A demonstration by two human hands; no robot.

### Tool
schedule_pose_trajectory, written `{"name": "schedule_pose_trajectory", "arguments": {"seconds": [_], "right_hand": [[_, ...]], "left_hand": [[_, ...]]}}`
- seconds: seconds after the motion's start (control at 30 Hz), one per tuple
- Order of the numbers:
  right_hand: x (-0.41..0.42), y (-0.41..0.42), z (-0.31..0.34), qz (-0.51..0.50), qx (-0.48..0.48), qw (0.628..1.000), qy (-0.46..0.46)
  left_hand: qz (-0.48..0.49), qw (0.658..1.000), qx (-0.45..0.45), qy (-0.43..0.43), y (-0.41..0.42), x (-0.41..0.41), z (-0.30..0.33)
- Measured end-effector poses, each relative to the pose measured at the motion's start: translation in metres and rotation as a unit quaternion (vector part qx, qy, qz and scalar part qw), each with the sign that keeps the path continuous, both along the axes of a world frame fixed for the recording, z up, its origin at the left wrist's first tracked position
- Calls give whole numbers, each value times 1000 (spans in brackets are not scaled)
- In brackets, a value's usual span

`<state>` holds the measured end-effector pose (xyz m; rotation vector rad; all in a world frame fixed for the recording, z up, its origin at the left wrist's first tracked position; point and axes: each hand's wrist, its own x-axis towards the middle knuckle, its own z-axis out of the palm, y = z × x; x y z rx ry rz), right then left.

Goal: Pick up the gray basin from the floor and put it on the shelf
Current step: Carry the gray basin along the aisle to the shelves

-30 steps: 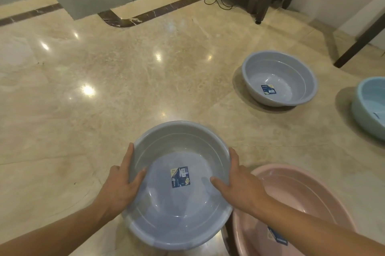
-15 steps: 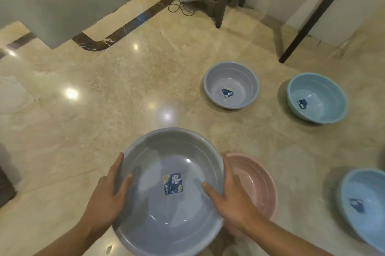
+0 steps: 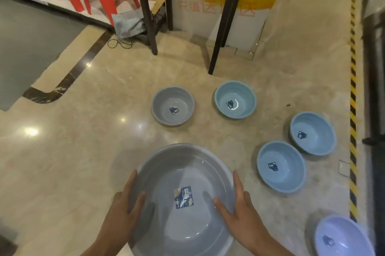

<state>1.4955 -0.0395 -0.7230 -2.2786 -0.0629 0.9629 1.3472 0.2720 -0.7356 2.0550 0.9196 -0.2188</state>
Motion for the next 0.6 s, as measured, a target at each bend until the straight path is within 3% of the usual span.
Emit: {"name": "schedule_pose_trajectory", "arguments": {"seconds": [0.23, 0.6], "right_hand": [[47, -56, -17, -57, -13, 998, 29], [70, -51, -197, -66, -40, 994, 75]], "left_hand": [[-19, 999, -30, -6, -57, 72, -38], [-7, 998, -44, 48, -54, 84, -209]]}}
